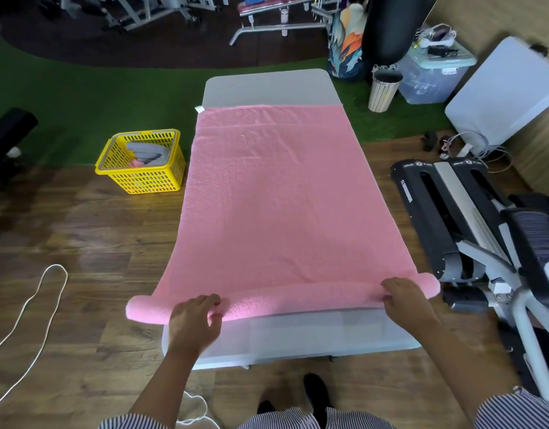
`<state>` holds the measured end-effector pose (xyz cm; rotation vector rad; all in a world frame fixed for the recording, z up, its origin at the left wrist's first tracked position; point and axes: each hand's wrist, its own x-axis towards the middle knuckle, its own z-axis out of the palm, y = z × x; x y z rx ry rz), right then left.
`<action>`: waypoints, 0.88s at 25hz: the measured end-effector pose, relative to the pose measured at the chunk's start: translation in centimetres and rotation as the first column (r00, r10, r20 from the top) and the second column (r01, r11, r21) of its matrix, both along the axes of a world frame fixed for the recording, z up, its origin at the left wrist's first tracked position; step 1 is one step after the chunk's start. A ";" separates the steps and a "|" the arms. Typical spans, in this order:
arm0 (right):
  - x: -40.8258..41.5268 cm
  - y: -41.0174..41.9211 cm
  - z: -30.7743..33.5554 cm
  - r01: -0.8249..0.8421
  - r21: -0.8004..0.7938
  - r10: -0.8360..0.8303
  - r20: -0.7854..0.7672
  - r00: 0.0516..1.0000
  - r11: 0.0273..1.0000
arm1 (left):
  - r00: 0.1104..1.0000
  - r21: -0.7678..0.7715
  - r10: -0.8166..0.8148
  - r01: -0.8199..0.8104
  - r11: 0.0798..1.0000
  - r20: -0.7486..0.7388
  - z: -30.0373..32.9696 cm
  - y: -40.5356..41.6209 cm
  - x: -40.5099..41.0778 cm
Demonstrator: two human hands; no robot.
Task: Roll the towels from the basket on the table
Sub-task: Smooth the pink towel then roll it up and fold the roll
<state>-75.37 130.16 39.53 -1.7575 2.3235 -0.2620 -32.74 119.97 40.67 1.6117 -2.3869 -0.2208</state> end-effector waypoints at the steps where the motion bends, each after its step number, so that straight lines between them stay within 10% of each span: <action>1: -0.2 -0.2 0.0 -0.024 0.024 0.024 0.007 1.000 0.999 | 1.000 -0.005 -0.004 0.004 1.000 0.010 0.1 0.1 0.0; 9: -0.5 -0.5 -0.5 -0.018 -0.137 0.011 -0.053 0.999 0.990 | 0.997 -0.078 0.079 -0.080 0.994 -0.023 -0.8 0.4 1.0; 22: -1.9 -1.2 2.1 0.033 0.215 -0.040 0.027 0.999 0.976 | 1.000 -0.023 -0.013 0.014 1.000 0.020 -0.5 0.2 1.6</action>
